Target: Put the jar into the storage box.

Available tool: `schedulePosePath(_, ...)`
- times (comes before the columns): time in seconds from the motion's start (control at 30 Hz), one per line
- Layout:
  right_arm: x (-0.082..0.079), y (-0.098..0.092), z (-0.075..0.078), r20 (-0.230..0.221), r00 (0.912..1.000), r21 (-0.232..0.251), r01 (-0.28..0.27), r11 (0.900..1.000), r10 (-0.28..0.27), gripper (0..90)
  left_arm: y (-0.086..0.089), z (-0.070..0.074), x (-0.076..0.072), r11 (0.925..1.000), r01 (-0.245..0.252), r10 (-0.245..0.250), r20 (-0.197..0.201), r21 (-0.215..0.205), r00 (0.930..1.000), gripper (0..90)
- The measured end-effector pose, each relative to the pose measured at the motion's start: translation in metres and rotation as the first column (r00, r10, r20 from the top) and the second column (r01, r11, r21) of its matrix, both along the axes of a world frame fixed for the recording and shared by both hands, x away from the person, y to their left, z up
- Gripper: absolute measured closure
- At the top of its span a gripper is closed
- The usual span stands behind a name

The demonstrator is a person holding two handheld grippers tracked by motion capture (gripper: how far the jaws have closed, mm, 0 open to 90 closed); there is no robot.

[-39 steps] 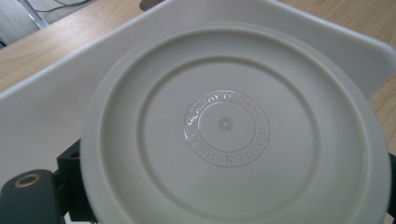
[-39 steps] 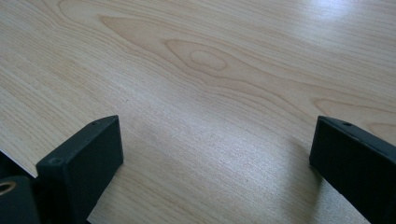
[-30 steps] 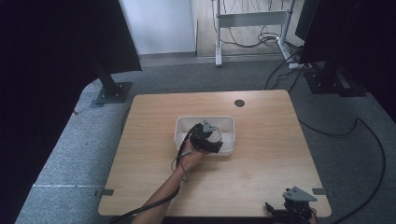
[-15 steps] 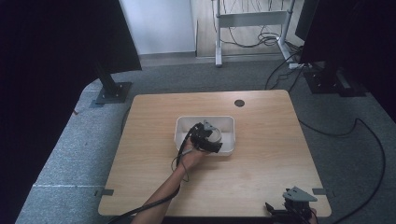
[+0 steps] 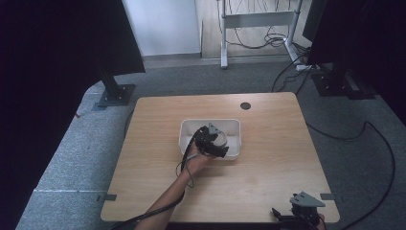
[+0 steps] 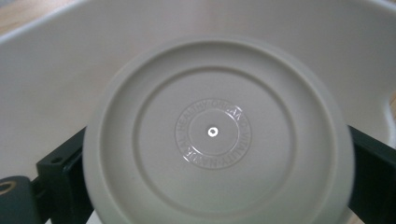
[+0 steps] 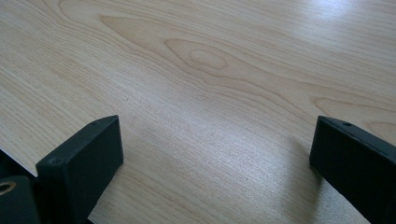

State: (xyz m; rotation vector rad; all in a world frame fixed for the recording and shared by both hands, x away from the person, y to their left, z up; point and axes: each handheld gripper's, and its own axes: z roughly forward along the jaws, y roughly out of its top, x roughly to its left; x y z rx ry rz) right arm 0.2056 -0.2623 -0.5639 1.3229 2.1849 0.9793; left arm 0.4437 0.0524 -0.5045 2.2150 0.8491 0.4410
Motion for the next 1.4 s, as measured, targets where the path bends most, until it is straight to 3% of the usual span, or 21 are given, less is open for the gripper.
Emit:
schedulePosePath(0.6,0.000,0.000,0.000,0.000,1.0000,-0.001,0.001,1.000,-0.001,2.3,0.012,0.014,-0.010,0.9986,0.011,-0.009,0.038,-0.052,0.9992,3.4)
schedulePosePath(1.03,0.000,0.000,0.000,-0.001,1.0000,-0.001,0.002,1.000,-0.002,2.3,0.020,0.025,-0.023,0.9982,0.026,-0.022,0.060,-0.055,0.9980,3.4)
schedulePosePath(1.4,0.000,0.000,0.000,-0.001,1.0000,-0.001,0.003,1.000,-0.003,2.2,0.032,0.029,-0.033,0.9960,0.038,-0.032,0.067,-0.081,0.9972,4.2)
